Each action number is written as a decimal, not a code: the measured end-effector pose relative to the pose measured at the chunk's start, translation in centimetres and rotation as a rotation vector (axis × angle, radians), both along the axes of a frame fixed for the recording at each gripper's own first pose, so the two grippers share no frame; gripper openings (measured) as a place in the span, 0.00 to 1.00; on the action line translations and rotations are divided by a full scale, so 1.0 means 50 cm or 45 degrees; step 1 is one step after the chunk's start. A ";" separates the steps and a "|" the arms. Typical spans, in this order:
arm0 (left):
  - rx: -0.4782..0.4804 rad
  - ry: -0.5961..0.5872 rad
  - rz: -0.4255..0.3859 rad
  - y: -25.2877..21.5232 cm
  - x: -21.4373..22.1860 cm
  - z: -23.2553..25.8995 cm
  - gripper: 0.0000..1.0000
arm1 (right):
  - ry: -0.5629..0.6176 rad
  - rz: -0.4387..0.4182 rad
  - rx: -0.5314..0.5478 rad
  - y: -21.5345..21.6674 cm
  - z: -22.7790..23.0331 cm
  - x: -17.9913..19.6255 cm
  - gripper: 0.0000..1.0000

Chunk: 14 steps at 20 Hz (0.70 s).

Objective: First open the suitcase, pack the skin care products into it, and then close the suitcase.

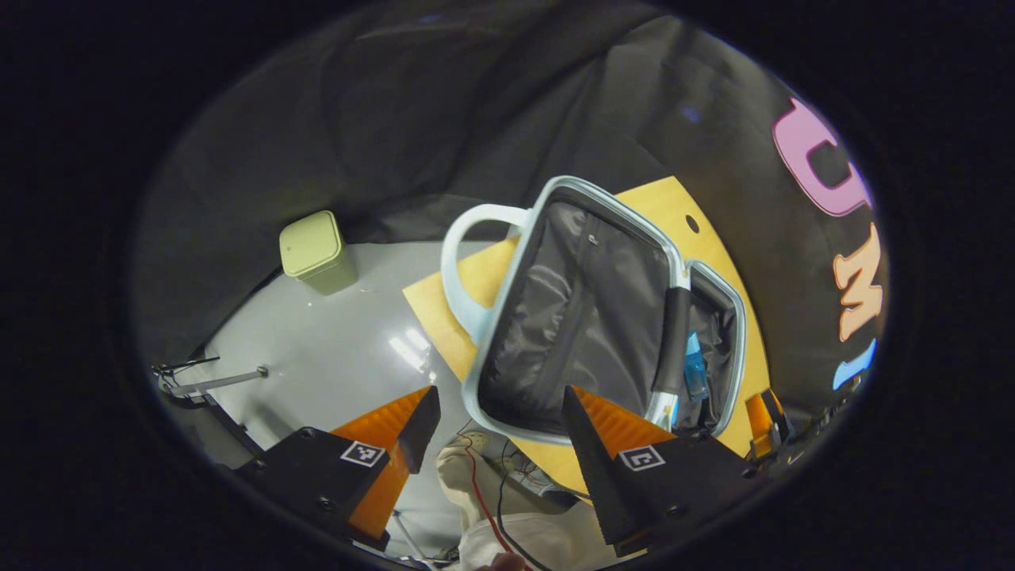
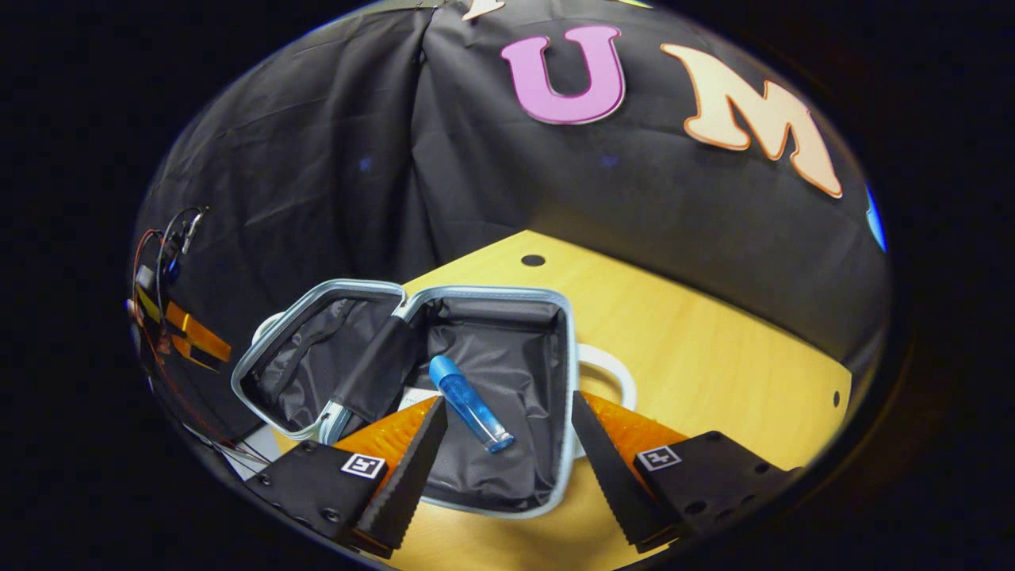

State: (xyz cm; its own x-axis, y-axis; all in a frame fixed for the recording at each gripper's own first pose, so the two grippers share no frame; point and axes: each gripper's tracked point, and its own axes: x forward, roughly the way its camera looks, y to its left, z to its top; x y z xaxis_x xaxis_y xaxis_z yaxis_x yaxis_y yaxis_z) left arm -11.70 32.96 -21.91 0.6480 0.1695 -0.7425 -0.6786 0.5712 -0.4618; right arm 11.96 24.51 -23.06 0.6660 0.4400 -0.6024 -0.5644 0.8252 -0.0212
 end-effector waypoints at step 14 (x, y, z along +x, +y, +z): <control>-0.126 -0.095 0.045 0.203 0.098 -0.070 0.77 | -0.063 -0.488 -0.027 -0.328 0.074 -0.050 0.96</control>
